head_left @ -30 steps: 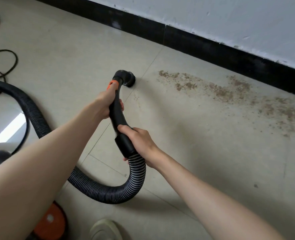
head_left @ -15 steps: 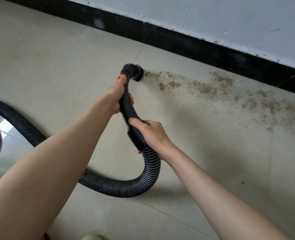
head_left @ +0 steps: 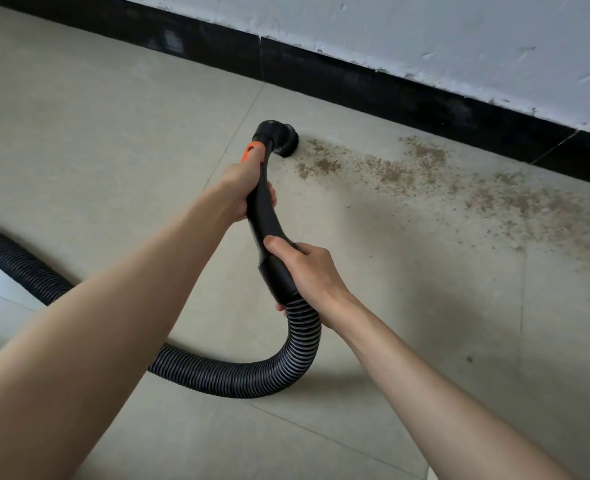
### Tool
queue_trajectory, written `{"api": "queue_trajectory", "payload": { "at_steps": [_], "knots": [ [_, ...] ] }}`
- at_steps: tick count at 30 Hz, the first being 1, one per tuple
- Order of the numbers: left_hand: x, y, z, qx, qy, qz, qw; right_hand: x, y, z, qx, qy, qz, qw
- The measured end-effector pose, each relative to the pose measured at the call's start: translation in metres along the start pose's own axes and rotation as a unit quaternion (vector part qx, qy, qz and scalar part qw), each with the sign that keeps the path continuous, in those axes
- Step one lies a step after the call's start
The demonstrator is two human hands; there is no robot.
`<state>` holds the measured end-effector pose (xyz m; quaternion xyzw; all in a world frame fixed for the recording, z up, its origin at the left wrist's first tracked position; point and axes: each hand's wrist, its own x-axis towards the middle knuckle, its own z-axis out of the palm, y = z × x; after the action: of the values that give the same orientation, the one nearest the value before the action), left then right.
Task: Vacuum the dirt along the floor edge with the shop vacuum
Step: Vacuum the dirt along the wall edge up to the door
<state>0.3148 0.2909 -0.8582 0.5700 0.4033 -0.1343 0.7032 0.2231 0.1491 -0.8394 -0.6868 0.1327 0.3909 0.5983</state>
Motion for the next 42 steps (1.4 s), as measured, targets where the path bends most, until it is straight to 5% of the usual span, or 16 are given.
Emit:
{"api": "queue_trajectory", "payload": {
  "at_steps": [14, 28, 42],
  "knots": [
    [-0.005, -0.006, 0.075, 0.073, -0.061, 0.009, 0.995, -0.011, 0.017, -0.04, 0.071, 0.087, -0.019, 0.994],
    [0.027, 0.046, -0.024, -0.017, 0.101, 0.096, 0.99, 0.042, -0.047, 0.01, -0.035, -0.04, -0.057, 0.997],
    [0.04, 0.042, 0.001, 0.055, 0.031, 0.067, 0.996, 0.049, -0.03, 0.011, 0.037, 0.003, -0.025, 0.999]
  ]
}}
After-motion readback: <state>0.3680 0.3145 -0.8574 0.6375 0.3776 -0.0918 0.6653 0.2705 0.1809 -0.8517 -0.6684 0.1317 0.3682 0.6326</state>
